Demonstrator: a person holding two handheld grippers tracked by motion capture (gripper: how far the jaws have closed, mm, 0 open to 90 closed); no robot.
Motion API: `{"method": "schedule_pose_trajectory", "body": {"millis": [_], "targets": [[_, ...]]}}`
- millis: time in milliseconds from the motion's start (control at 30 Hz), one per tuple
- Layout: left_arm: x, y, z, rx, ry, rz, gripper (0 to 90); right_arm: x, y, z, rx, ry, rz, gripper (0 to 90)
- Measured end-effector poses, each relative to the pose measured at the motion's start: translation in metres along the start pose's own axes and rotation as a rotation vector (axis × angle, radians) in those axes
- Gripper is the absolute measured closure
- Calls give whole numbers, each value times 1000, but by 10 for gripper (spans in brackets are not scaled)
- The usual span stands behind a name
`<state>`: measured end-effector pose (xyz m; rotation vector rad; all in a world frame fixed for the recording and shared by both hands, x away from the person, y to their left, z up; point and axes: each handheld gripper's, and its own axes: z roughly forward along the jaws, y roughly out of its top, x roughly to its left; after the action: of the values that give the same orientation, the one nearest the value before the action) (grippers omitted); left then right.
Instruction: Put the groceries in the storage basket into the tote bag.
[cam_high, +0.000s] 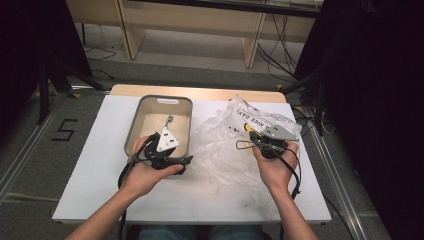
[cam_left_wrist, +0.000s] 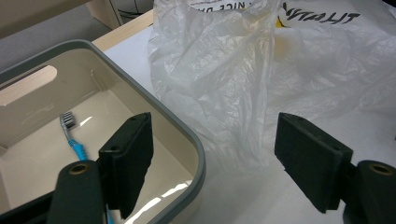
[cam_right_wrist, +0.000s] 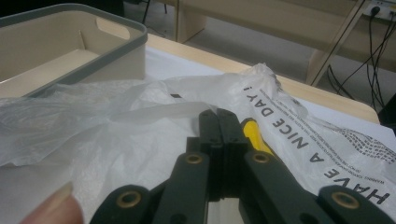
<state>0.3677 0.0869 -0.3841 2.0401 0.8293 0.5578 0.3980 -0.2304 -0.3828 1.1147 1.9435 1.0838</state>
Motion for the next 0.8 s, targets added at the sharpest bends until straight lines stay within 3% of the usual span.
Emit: {"method": "schedule_pose_trajectory", "body": {"millis": [467, 800], "targets": [[6, 6, -5, -5, 16, -25, 274, -1, -3, -2, -2, 6, -2, 900], [28, 6, -3, 24, 51, -76, 284, 1, -2, -1, 2, 10, -1, 900]]}}
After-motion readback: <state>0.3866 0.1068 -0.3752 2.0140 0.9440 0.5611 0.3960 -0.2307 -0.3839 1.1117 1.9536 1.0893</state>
